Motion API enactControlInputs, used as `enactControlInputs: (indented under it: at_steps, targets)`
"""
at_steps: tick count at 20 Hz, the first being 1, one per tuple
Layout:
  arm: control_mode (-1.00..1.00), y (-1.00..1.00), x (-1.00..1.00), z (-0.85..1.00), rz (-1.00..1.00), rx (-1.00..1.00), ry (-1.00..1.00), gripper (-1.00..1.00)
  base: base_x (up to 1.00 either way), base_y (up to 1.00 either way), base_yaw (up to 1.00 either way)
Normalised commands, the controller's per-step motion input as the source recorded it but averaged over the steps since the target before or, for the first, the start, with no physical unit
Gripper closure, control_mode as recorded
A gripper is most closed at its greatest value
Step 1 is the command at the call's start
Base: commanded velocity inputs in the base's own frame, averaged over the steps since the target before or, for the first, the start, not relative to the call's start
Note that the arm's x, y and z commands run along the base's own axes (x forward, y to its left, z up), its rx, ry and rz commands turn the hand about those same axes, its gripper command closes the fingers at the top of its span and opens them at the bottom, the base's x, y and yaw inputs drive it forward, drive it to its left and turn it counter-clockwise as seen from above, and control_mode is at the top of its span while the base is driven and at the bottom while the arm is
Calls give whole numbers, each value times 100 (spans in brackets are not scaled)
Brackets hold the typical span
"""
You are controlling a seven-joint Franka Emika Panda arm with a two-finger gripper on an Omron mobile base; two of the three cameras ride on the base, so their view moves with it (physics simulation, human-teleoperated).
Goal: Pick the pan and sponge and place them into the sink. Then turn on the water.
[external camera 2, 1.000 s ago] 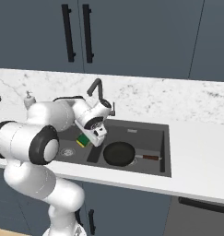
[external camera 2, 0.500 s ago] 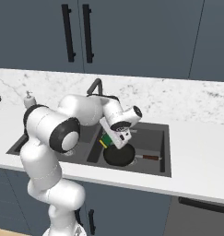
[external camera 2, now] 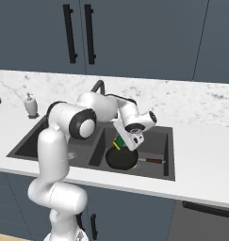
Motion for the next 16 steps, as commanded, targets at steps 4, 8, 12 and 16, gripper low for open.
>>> enactControlInputs:
  at_steps: [4, 8, 12, 16]
  targets:
    - [-100, -24, 20, -44, -3, 0, -20, 100, 0, 0, 0]
    - [-100, -3, 17, -32, -8, -6, -19, 100, 0, 0, 0]
    - [-100, -1, 29, -25, -17, -12, -4, 100, 0, 0, 0]
    - [-100, -20, 46, -40, -8, -3, 12, 100, 0, 0, 0]
